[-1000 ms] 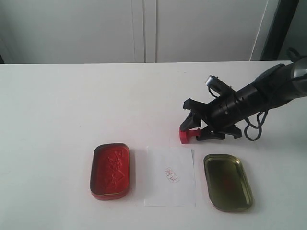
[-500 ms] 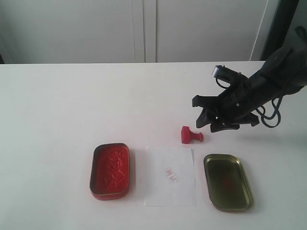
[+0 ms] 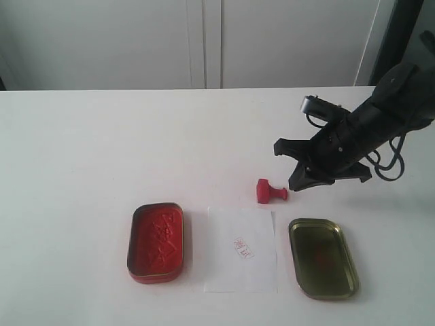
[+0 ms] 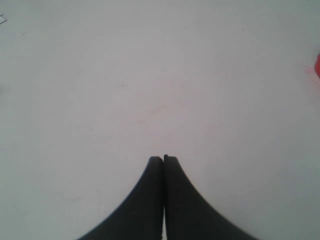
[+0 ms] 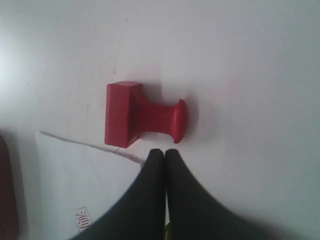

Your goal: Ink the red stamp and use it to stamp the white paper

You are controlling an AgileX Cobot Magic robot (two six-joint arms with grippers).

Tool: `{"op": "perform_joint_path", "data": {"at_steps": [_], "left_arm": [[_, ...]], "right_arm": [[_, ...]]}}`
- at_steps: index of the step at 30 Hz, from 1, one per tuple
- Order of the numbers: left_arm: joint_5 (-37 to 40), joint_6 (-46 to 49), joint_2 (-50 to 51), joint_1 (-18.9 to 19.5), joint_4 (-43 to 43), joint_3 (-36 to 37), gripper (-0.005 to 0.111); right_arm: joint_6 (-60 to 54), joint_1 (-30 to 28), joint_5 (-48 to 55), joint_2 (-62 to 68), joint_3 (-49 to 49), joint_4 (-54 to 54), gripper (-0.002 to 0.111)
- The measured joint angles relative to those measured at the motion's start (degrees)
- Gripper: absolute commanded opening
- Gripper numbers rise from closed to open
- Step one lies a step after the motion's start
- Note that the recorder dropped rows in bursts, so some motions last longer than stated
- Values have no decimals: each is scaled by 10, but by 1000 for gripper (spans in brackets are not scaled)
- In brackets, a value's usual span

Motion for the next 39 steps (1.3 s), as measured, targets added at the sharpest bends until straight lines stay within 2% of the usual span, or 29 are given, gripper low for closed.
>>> {"op": "perform_joint_path", "data": {"at_steps": [14, 29, 35, 39], "left_arm": [[0, 0, 0, 0, 0, 0, 0], [0, 0, 0, 0, 0, 0, 0], [0, 0, 0, 0, 0, 0, 0], [0, 0, 0, 0, 0, 0, 0]], "right_arm": [[144, 0, 42, -50, 0, -230, 0], [174, 0, 87, -95, 0, -287, 0], [174, 0, 121, -151, 1, -301, 0], [174, 0, 122, -192, 37, -313, 0]]}}
